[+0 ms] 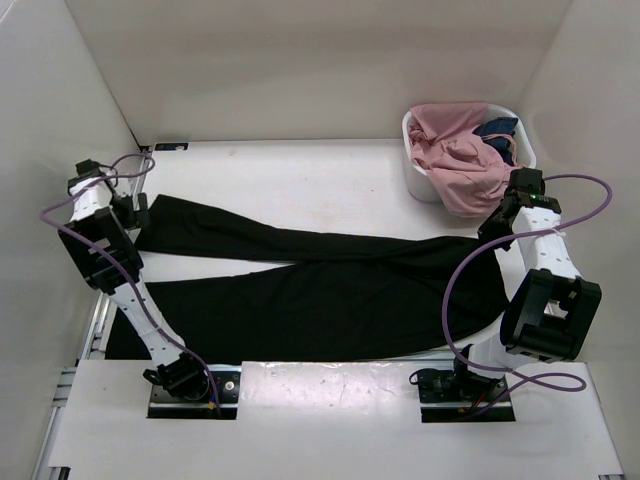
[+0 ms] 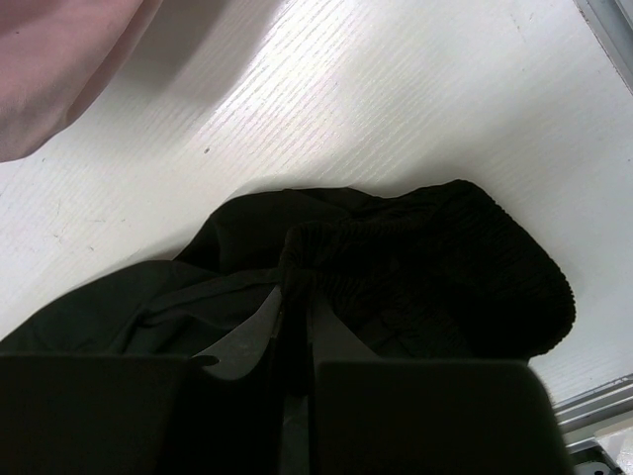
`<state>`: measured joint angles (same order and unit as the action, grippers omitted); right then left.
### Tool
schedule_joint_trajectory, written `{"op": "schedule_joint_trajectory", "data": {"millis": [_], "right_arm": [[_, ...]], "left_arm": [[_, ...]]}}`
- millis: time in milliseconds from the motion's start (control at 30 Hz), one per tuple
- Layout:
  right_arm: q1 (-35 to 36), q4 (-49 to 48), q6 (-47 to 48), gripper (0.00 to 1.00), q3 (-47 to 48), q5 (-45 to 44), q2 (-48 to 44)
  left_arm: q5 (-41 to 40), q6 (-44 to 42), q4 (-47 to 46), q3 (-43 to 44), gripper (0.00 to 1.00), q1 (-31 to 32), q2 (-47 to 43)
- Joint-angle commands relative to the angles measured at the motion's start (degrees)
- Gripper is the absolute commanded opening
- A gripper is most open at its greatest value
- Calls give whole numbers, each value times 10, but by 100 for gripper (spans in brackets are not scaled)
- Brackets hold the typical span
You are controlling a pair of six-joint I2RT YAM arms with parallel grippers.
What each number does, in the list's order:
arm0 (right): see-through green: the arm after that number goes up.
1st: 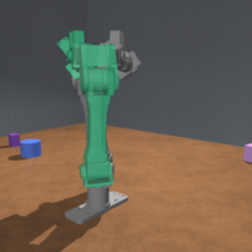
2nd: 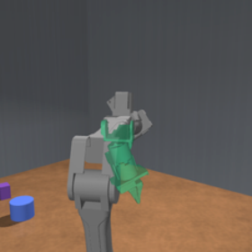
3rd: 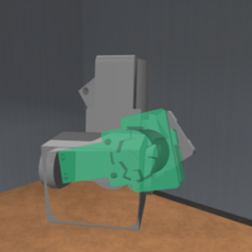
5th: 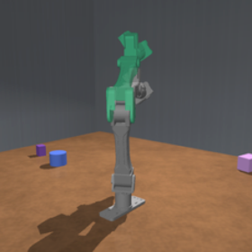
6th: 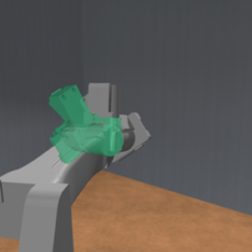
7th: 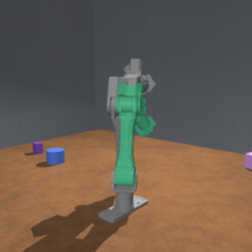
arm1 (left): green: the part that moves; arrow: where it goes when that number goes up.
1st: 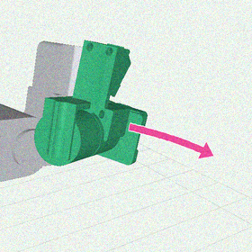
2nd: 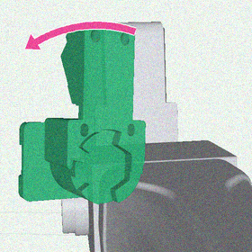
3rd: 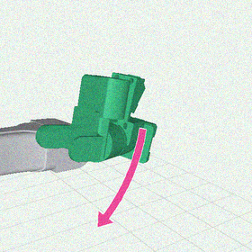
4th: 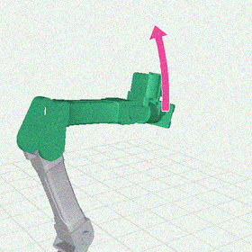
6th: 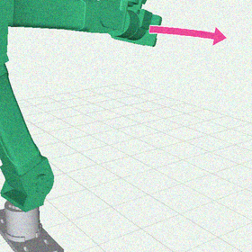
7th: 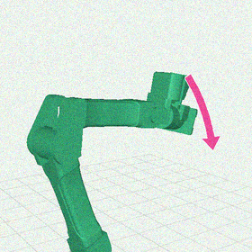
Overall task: Fold and stack the trousers
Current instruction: Fold the trousers
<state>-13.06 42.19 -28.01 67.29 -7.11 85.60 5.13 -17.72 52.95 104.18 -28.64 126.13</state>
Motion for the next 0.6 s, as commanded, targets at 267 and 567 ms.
{"op": "schedule_joint_trajectory", "data": {"millis": [267, 567], "right_arm": [[-2, -4, 5, 0, 1, 0, -10], [-2, -4, 5, 0, 6, 0, -15]], "left_arm": [[44, 3, 19, -21, 100, 10, 14], [60, -16, 44, -36, 14, 10, 47]]}}
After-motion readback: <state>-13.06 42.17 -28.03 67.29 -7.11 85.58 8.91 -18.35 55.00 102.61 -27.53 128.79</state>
